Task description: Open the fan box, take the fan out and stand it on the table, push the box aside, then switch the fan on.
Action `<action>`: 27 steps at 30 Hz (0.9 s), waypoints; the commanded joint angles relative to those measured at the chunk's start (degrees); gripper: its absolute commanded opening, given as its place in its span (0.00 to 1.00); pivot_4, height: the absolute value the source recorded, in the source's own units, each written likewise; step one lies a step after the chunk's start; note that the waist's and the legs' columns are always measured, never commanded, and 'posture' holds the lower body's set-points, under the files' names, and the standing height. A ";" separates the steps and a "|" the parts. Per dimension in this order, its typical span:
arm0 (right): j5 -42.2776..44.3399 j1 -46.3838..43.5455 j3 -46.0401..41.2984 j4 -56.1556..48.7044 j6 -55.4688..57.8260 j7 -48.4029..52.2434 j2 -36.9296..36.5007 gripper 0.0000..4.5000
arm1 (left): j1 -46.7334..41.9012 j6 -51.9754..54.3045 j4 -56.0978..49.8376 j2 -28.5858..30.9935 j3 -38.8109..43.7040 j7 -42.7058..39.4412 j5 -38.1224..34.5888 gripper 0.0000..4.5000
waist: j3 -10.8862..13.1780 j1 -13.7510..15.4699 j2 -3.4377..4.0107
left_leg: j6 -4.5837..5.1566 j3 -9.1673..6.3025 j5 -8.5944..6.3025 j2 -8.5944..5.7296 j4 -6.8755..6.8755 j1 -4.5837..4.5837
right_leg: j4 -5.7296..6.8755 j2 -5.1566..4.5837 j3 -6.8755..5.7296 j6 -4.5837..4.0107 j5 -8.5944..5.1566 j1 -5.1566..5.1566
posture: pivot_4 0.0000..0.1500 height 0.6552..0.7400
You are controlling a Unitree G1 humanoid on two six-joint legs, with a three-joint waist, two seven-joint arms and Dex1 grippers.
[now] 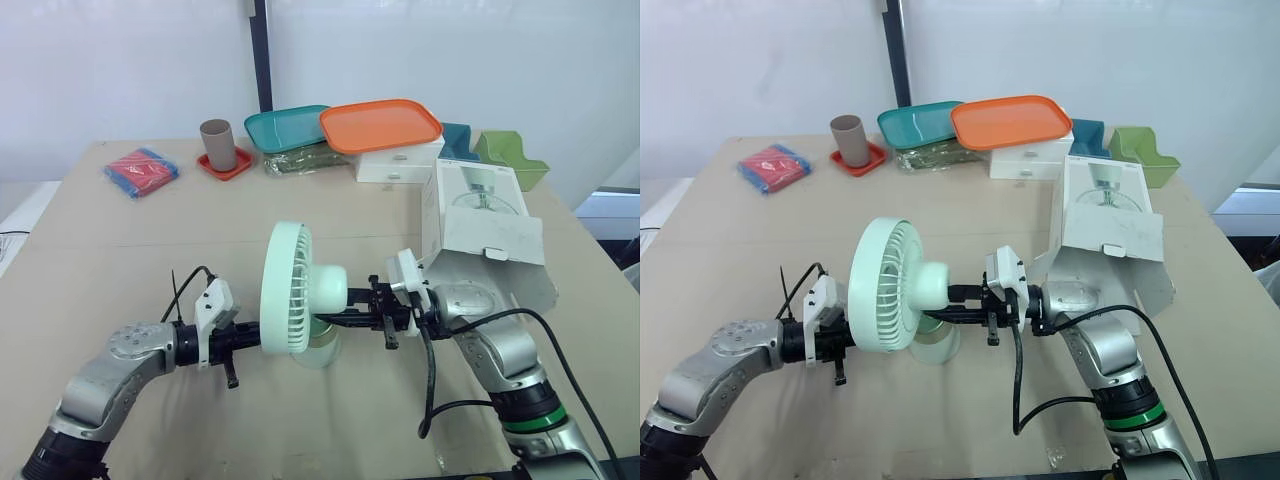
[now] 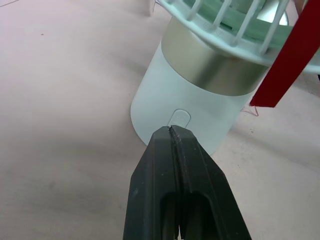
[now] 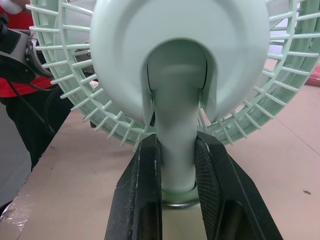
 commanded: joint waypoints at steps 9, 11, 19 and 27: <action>-0.41 0.17 0.64 -0.81 0.78 -0.33 -0.68 0.08 | -2.96 -2.02 1.65 -2.05 -2.73 -0.09 2.23 0.02 | 0.00 0.00 0.00 | 0.00 0.01 0.00 0.00 0.00 0.00 | 0.01 0.00 0.00 0.00 0.00 -0.01 | 1.00 1.00; -0.43 0.32 0.57 -0.91 0.77 -0.40 -0.73 0.08 | -3.09 -1.90 1.70 -2.16 -2.93 -0.31 2.34 0.02 | -0.01 0.00 0.00 | 0.00 0.00 0.00 0.00 0.00 0.00 | 0.02 0.00 0.00 0.00 0.00 0.00 | 1.00 1.00; -0.42 0.49 0.67 -1.08 0.61 -0.68 -0.66 0.08 | -3.45 -1.52 1.58 -2.57 -3.59 -0.81 2.47 0.02 | -0.01 0.02 0.00 | 0.00 0.00 0.00 -0.01 0.01 0.00 | 0.02 -0.01 0.00 0.00 0.00 0.00 | 1.00 1.00; -0.36 0.88 0.81 -1.45 0.62 -0.91 -0.74 0.08 | -3.41 -0.49 0.25 -2.27 -4.27 -1.95 1.56 0.02 | -0.01 0.02 -0.01 | 0.00 -0.02 0.00 -0.02 0.01 0.00 | 0.02 -0.01 0.00 0.00 0.00 0.01 | 1.00 1.00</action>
